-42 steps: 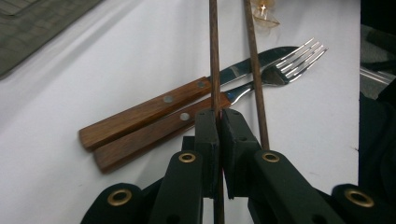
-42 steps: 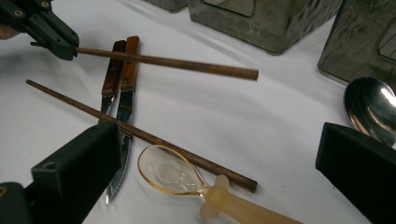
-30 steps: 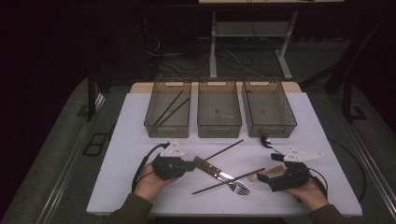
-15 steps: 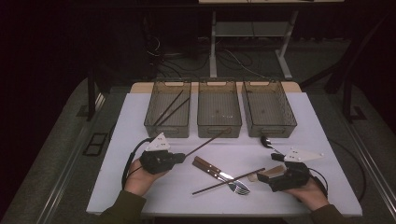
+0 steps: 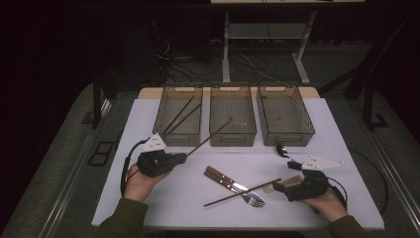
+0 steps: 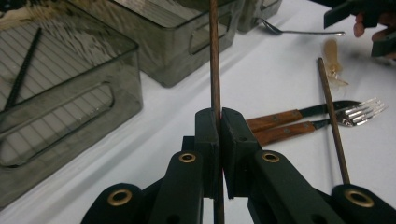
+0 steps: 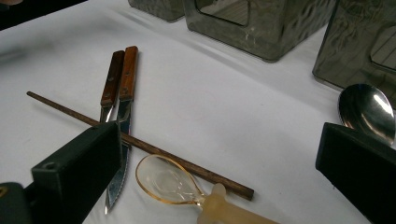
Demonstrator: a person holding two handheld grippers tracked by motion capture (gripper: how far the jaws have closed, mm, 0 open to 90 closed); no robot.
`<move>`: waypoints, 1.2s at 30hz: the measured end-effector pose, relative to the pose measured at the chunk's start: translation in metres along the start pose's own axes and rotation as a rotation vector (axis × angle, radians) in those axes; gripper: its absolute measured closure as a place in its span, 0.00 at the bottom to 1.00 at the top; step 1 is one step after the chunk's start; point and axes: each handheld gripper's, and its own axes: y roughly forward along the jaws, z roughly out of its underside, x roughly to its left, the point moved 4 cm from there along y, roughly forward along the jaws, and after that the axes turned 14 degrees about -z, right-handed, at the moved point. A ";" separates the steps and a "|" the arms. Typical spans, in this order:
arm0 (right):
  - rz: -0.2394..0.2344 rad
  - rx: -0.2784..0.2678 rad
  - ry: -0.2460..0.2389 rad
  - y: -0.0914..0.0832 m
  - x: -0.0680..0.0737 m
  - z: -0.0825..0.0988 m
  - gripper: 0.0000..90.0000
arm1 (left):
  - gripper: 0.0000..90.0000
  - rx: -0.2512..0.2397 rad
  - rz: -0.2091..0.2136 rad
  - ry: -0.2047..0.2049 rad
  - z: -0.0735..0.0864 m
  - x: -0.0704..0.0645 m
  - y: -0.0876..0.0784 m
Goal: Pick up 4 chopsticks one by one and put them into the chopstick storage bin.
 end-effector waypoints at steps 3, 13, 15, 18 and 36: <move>-0.002 0.008 -0.003 0.001 0.002 0.001 0.00 | 0.95 -0.012 -0.019 -0.017 -0.003 0.007 -0.002; -0.004 0.010 -0.006 -0.001 0.003 0.003 0.00 | 0.95 -0.026 -0.089 -0.069 -0.014 0.036 -0.001; -0.003 0.008 -0.008 0.000 0.003 0.002 0.00 | 0.96 -0.024 -0.101 -0.078 -0.017 0.042 0.001; -0.002 0.017 -0.007 0.001 0.003 0.003 0.00 | 0.95 -0.012 -0.121 -0.101 -0.021 0.050 0.006; 0.024 0.023 0.014 0.002 0.001 0.004 0.00 | 0.95 -0.034 -0.241 -0.196 -0.057 0.103 0.046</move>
